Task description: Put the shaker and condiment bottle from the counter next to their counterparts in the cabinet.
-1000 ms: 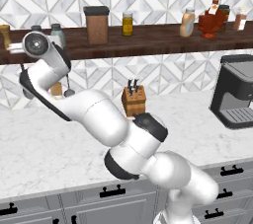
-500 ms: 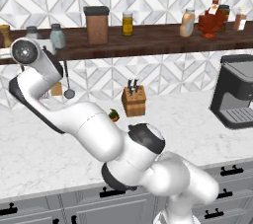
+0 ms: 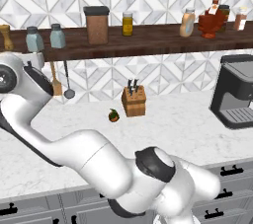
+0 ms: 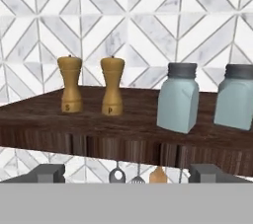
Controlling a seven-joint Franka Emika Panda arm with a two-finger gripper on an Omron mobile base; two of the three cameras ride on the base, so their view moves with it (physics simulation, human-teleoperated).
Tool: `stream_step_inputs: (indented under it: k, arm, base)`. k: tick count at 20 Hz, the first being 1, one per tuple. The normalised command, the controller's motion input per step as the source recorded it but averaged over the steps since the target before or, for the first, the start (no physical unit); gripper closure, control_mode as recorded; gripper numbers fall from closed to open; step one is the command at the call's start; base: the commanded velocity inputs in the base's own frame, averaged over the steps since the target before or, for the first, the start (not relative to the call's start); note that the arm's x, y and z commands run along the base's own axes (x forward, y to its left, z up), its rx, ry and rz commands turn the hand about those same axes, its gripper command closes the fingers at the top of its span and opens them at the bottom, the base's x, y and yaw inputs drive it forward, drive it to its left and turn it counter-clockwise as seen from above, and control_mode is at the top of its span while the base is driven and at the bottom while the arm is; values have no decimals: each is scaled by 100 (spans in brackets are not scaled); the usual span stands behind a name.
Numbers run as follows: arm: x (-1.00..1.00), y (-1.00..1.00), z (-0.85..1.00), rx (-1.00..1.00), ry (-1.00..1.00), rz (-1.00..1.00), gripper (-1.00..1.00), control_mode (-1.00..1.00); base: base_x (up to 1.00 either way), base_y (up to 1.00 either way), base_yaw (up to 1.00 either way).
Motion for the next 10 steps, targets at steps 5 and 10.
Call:
stream_step_inputs:
  k: [5, 10]
  arm:
    - [-100, 22, 11, 4, -7, 0, -100, -100]
    - [-100, 32, 11, 5, -9, -1, -100, -100]
  base:
    - [0, 0, 0]
    - [0, 0, 0]
